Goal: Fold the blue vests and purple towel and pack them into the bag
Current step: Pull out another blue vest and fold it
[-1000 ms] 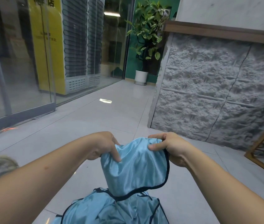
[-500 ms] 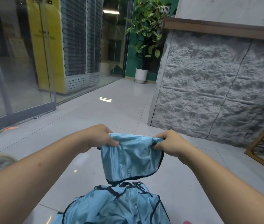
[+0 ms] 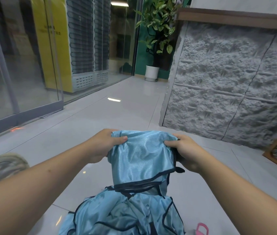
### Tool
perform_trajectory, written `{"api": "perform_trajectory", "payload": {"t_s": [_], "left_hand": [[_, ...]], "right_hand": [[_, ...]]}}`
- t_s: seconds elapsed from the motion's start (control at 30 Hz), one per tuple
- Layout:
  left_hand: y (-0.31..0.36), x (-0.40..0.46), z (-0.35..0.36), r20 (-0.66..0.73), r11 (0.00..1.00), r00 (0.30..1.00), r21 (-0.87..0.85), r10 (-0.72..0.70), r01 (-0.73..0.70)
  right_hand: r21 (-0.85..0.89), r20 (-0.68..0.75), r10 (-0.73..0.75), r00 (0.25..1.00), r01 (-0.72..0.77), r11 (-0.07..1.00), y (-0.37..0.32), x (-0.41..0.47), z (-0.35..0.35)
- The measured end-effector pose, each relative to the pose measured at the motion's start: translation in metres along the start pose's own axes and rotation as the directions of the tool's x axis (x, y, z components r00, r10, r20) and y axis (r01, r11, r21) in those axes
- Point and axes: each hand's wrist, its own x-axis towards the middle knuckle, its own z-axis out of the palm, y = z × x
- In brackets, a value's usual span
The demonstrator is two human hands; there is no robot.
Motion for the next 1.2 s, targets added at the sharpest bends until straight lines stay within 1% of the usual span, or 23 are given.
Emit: {"api": "perform_trajectory", "payload": {"t_s": [0.1, 0.2, 0.27, 0.33, 0.37, 0.43, 0.53, 0.73, 0.9, 1.07, 1.2], "left_hand": [[-0.020, 0.000, -0.002, 0.031, 0.992, 0.994, -0.076, -0.101, 0.104], [-0.040, -0.010, 0.000, 0.078, 0.968, 0.969, -0.077, -0.234, 0.240], [-0.055, -0.021, 0.003, 0.159, 0.949, 0.943, -0.070, -0.293, 0.306], [-0.065, -0.034, 0.007, 0.255, 0.939, 0.914, -0.057, -0.315, 0.339], [-0.070, -0.041, 0.009, 0.282, 0.935, 0.902, -0.047, -0.326, 0.353], [-0.081, -0.053, 0.014, 0.268, 0.926, 0.896, -0.039, -0.353, 0.376], [-0.101, -0.062, 0.020, 0.199, 0.922, 0.910, -0.060, -0.364, 0.382], [-0.122, -0.088, 0.043, 0.125, 0.913, 0.910, -0.059, -0.396, 0.405], [-0.137, -0.117, 0.056, 0.132, 0.898, 0.899, -0.090, -0.417, 0.430], [-0.158, -0.149, 0.065, 0.135, 0.883, 0.894, -0.147, -0.427, 0.445], [-0.174, -0.170, 0.068, 0.104, 0.891, 0.910, -0.182, -0.402, 0.415]], "right_hand": [[0.080, 0.004, 0.090, 0.996, -0.091, 0.993, 0.015, -0.001, 0.010], [0.112, -0.007, 0.197, 0.980, -0.195, 0.974, 0.032, -0.004, 0.022], [0.148, -0.005, 0.259, 0.966, -0.256, 0.955, 0.047, -0.010, 0.028], [0.167, -0.009, 0.299, 0.954, -0.293, 0.941, 0.061, -0.019, 0.032], [0.173, -0.008, 0.315, 0.949, -0.309, 0.935, 0.068, -0.023, 0.034], [0.180, 0.004, 0.348, 0.938, -0.343, 0.922, 0.082, -0.033, 0.037], [0.154, 0.031, 0.377, 0.926, -0.377, 0.913, 0.104, -0.045, 0.040], [0.131, 0.055, 0.395, 0.917, -0.399, 0.908, 0.130, -0.083, 0.035], [0.129, 0.089, 0.416, 0.905, -0.425, 0.896, 0.152, -0.108, 0.035], [0.131, 0.115, 0.397, 0.910, -0.410, 0.902, 0.168, -0.136, 0.041], [0.100, 0.088, 0.375, 0.923, -0.383, 0.918, 0.180, -0.155, 0.047]]}}
